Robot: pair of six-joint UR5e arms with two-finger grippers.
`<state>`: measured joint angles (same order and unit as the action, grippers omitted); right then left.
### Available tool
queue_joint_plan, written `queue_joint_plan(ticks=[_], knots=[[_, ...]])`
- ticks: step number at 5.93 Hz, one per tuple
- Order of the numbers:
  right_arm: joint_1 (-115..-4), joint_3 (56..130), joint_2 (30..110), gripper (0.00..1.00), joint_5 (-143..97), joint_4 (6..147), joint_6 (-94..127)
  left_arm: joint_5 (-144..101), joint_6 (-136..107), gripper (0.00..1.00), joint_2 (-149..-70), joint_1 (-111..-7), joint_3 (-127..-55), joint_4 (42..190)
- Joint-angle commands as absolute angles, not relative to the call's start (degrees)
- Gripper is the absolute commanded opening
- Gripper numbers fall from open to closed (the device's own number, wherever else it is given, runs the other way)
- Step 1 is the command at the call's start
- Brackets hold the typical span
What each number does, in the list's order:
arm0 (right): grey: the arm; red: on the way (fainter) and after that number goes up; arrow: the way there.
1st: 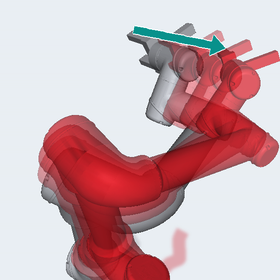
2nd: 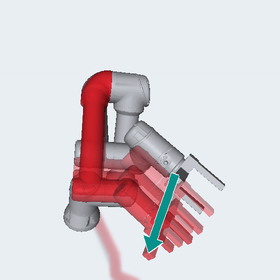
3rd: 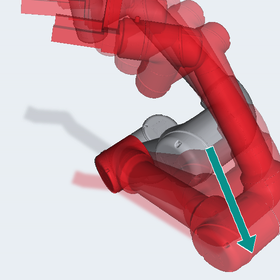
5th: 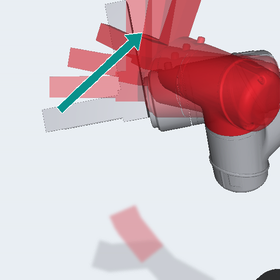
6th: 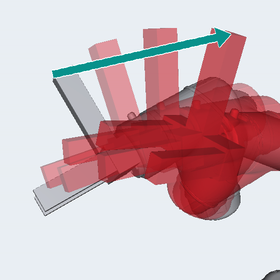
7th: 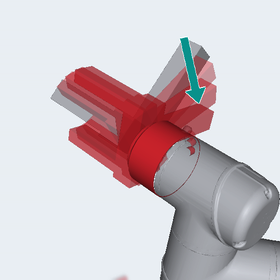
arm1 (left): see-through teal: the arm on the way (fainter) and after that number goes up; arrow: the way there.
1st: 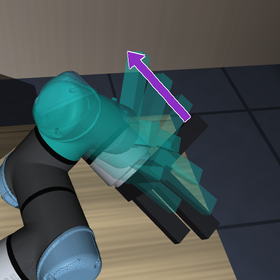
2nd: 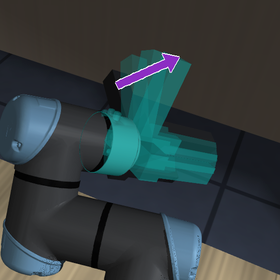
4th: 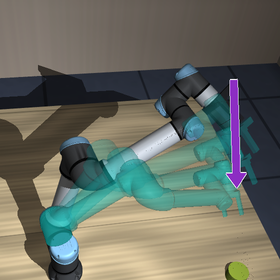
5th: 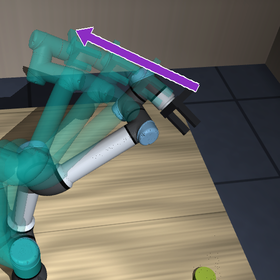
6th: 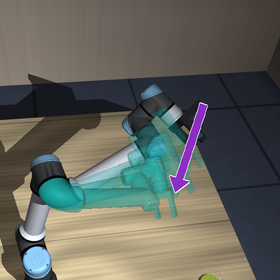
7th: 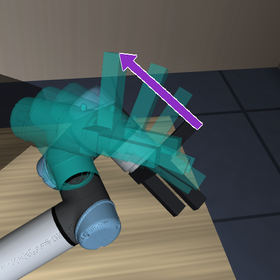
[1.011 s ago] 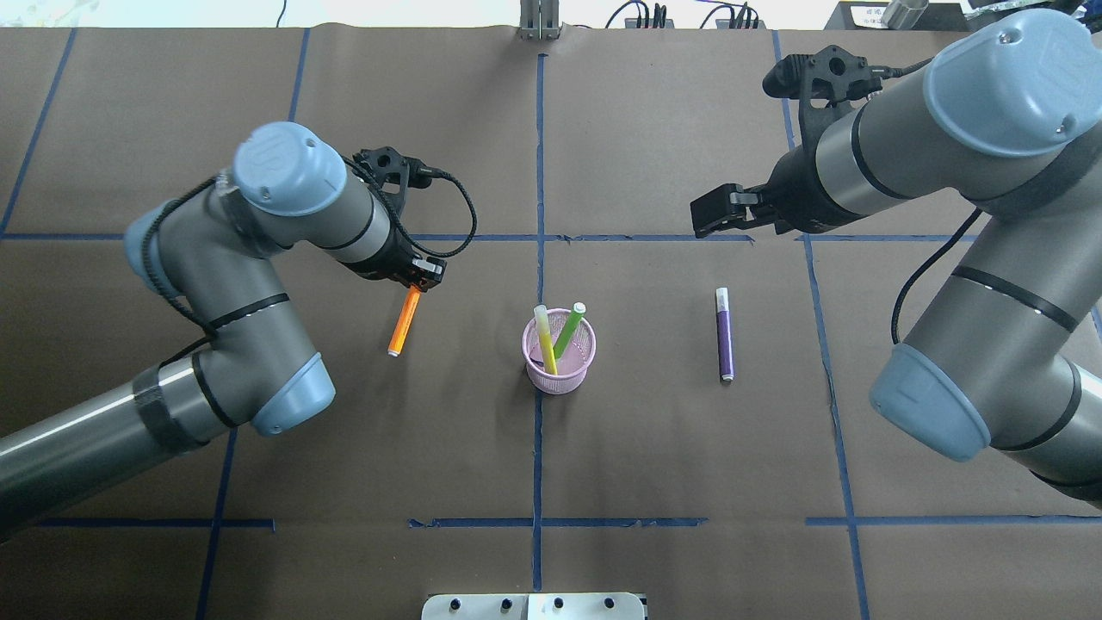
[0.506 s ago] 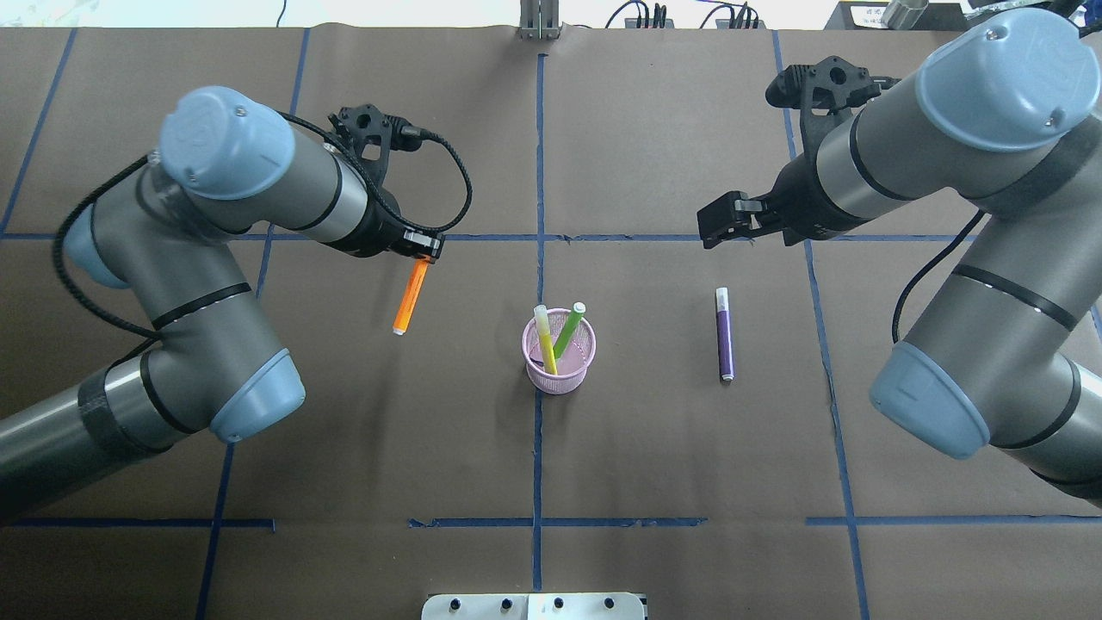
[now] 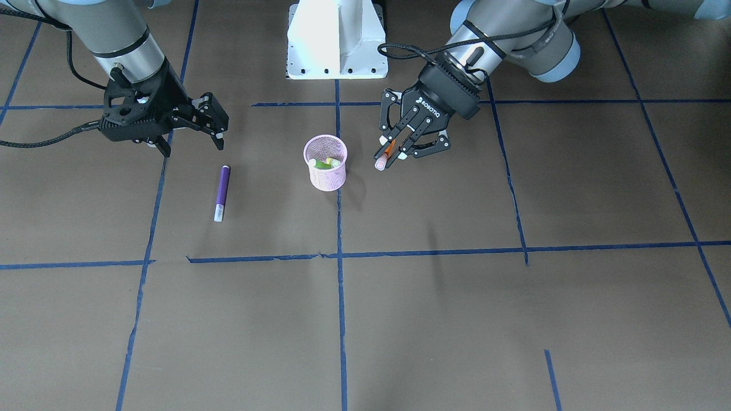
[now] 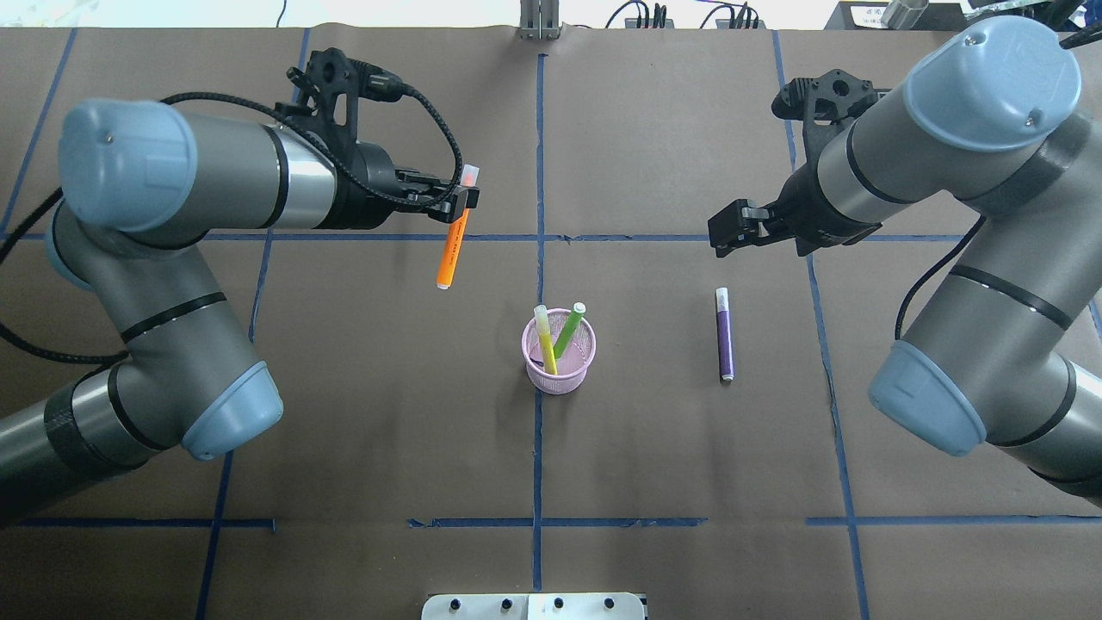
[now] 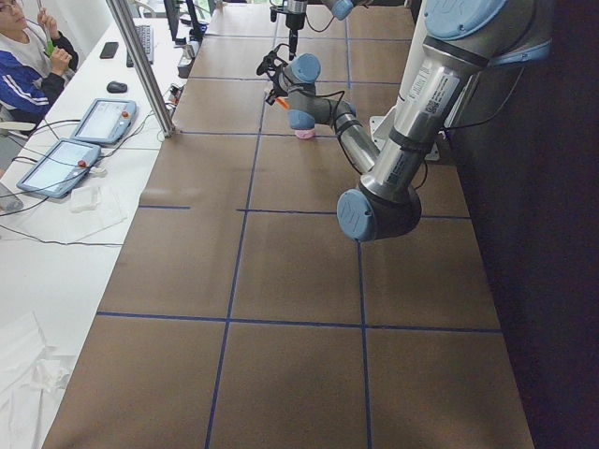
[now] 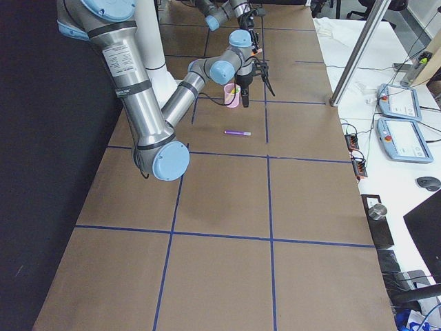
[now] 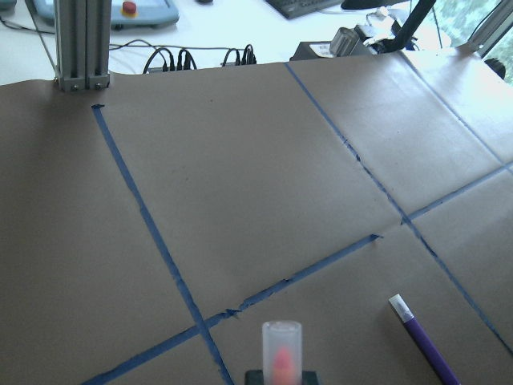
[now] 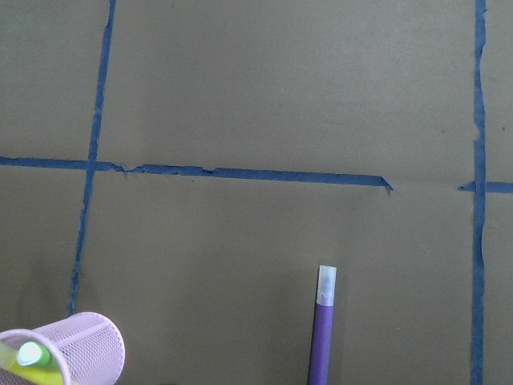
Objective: Collect pens into pen holder
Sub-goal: 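Lift the orange highlighter with the left gripper and carry it over the pink cup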
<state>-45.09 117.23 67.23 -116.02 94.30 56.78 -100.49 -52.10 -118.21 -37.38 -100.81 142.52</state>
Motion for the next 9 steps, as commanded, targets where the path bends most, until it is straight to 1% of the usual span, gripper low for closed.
queue_joint_plan(ticks=[1, 3, 5, 6, 7, 9], knots=[[-45.09, 116.72, 67.41, 1.00, -116.02, 94.39, 56.78, -90.68, -54.22, 0.00, -118.29, -30.89, -90.41, 166.16], [-45.09, 116.63, 67.41, 1.00, -117.33, 95.62, 56.87, -82.82, -54.32, 0.00, -118.91, -24.02, -89.21, 172.68], [-45.00, 116.37, 67.41, 1.00, -117.33, 95.80, 56.87, -82.01, -54.32, 0.00, -120.76, -22.86, -88.25, 172.79], [-45.09, 116.37, 67.41, 1.00, -117.33, 95.80, 56.87, -80.00, -54.32, 0.00, -124.07, -22.76, -83.37, 173.23], [-45.00, 116.37, 67.41, 1.00, -117.33, 95.80, 56.95, -79.98, -54.32, 0.00, -124.62, -22.76, -80.19, 176.02], [-45.00, 116.37, 67.41, 1.00, -117.33, 95.80, 56.95, -80.07, -54.23, 0.00, -124.28, -22.42, -79.89, 176.40]])
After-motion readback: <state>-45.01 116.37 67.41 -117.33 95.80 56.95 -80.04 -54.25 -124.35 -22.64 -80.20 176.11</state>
